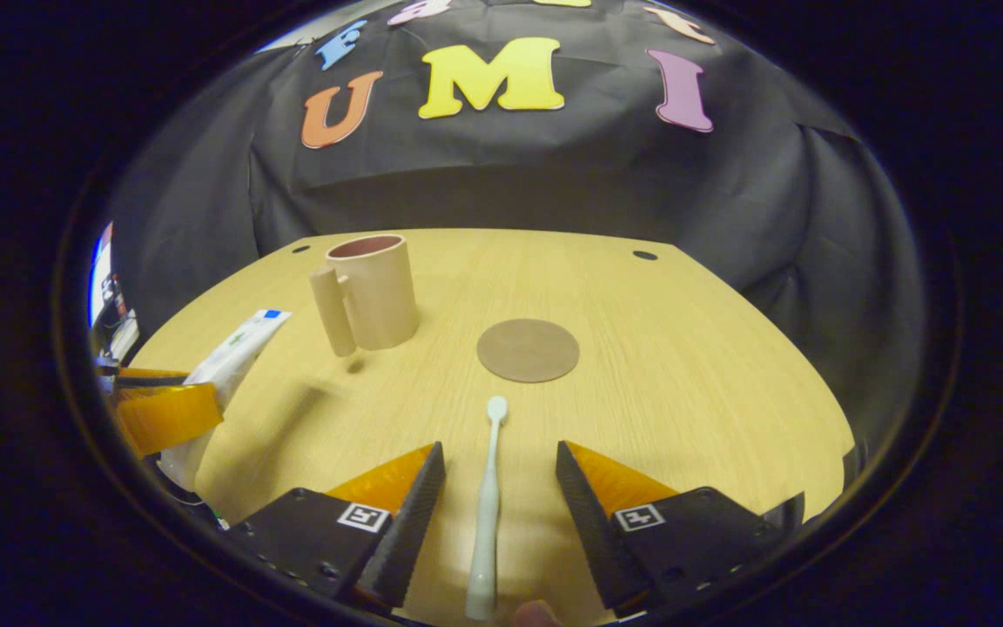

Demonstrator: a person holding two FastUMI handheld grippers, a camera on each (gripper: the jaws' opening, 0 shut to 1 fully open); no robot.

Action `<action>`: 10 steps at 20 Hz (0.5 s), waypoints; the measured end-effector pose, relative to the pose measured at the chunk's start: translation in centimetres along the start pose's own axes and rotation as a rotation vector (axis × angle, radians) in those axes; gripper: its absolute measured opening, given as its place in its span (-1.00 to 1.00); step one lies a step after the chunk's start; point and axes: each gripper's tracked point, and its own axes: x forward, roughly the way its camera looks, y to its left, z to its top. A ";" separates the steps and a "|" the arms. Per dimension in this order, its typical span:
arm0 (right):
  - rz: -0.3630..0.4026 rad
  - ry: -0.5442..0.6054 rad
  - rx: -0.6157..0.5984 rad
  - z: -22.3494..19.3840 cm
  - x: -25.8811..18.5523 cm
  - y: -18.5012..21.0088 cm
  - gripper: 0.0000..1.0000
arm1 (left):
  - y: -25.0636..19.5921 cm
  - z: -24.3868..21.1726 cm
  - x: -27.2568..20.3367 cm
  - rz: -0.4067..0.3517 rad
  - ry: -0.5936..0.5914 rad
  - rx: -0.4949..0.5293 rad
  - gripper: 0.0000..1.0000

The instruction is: Put the toothbrush and toothpaste on the desktop into the cup, then pick up the cup and place it on the coaster on the desktop.

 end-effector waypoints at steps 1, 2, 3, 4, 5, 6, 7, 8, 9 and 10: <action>0.016 0.010 0.020 -0.1 0.1 0.1 0.38 | 0.1 0.2 0.0 0.002 -0.002 -0.002 -0.20; 0.020 0.024 0.036 -0.1 0.0 0.2 0.21 | 0.4 0.5 -0.1 0.006 -0.010 -0.005 -0.19; 0.035 0.038 0.057 -0.1 0.2 0.1 -0.13 | 0.7 0.7 0.2 0.005 -0.025 -0.018 -0.20; 0.050 0.048 0.076 -0.1 0.1 0.2 -0.47 | 0.5 0.5 0.3 0.001 -0.026 -0.024 -0.19; 0.065 0.053 0.099 -0.1 0.5 0.0 -0.87 | 0.4 0.6 0.5 -0.002 -0.029 -0.026 -0.19; 0.075 0.055 0.125 0.1 0.2 -0.3 -0.98 | 0.3 1.1 0.7 0.001 -0.041 -0.017 -0.19; 0.083 0.050 0.137 0.1 -0.1 -0.6 -0.99 | 0.2 2.2 0.8 0.002 -0.069 -0.006 -0.20; 0.096 0.038 0.150 0.4 -0.4 -0.7 -0.99 | 0.0 3.4 0.8 0.000 -0.102 -0.002 -0.20; 0.108 0.023 0.162 0.6 -0.9 -0.8 -0.99 | -0.3 4.9 1.0 -0.005 -0.143 -0.001 -0.19; 0.119 0.005 0.171 1.0 -1.4 -1.0 -0.99 | -0.5 6.4 1.4 -0.006 -0.179 0.005 -0.20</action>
